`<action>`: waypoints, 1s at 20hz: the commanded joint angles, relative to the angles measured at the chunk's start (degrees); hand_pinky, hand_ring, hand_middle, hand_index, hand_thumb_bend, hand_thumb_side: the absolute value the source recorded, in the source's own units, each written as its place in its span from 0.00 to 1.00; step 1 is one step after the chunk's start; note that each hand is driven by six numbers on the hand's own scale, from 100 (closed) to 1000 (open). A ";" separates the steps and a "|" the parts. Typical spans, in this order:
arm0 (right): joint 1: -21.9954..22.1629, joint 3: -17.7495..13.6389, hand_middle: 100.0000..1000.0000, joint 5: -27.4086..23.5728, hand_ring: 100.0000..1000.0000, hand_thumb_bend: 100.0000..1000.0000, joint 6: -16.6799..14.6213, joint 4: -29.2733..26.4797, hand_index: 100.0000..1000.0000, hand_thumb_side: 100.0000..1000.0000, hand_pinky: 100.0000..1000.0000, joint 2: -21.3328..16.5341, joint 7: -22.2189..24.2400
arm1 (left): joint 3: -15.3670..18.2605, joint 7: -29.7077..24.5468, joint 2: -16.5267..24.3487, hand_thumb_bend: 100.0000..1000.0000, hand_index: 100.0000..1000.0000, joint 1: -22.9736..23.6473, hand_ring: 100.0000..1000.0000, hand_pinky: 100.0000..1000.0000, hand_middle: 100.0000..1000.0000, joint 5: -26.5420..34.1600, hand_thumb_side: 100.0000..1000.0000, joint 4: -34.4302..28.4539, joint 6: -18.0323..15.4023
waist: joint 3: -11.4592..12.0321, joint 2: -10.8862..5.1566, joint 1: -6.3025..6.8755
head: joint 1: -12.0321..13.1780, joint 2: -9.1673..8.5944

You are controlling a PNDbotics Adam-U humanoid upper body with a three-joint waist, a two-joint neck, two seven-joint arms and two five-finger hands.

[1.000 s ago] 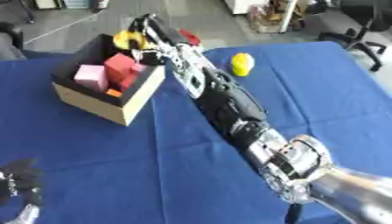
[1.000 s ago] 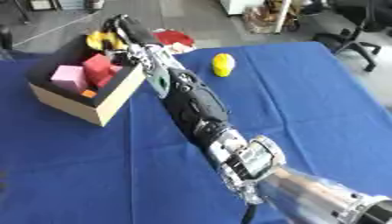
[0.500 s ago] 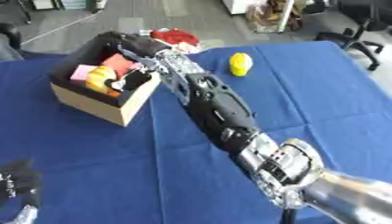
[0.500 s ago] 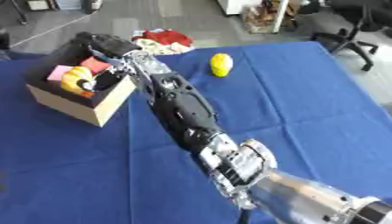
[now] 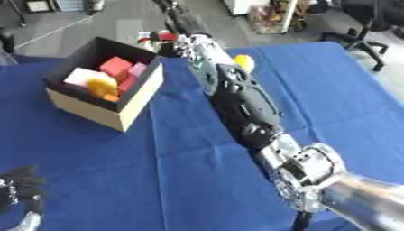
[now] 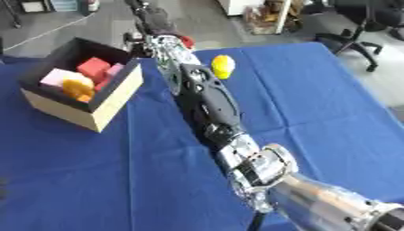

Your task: Pick up objects on the table and place them in the box.

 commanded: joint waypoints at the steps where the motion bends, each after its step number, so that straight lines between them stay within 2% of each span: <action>1: -1.09 -0.05 0.89 -2.48 0.80 0.08 2.97 0.43 0.98 0.15 0.90 -1.85 -2.86 | 0.53 0.32 0.71 0.00 0.85 -0.18 0.61 0.71 0.62 0.20 0.09 -0.99 -0.03 | -0.25 -1.65 0.28 | 0.57 0.02; 4: 2.54 -3.56 0.89 -5.04 0.81 0.09 5.37 4.29 0.98 0.18 0.90 -5.55 -2.84 | 1.33 1.03 1.00 0.00 0.85 0.32 0.61 0.71 0.62 -0.16 0.09 -0.96 0.08 | -2.29 -1.94 -0.05 | 2.11 0.11; 6: 4.48 -6.58 0.89 -6.04 0.81 0.09 7.27 7.36 0.98 0.20 0.90 -8.60 -2.62 | 1.11 0.92 1.00 0.00 0.85 0.32 0.61 0.71 0.62 -0.15 0.09 -0.98 0.00 | -1.96 -2.03 -0.14 | 1.78 0.10; 8: 4.84 -8.06 0.89 -6.09 0.82 0.09 9.33 10.70 0.98 0.21 0.89 -10.71 -2.34 | 1.01 0.81 1.06 0.00 0.85 0.32 0.61 0.71 0.62 -0.14 0.09 -0.96 -0.01 | -1.59 -2.02 -0.17 | 1.49 0.12; 14: 3.94 -4.82 0.88 -9.68 0.82 0.10 14.45 20.19 0.97 0.26 0.89 -12.28 -4.97 | 0.88 0.65 1.09 0.00 0.85 0.32 0.60 0.71 0.63 -0.11 0.09 -0.96 -0.04 | -1.45 -1.99 -0.22 | 1.36 0.18; 20: 3.39 -1.90 0.87 -14.59 0.82 0.05 10.46 25.25 0.97 0.31 0.89 -11.95 -5.63 | 0.90 0.66 1.07 0.00 0.85 0.35 0.60 0.71 0.63 -0.06 0.09 -0.97 -0.06 | -1.26 -1.89 0.03 | 1.32 0.30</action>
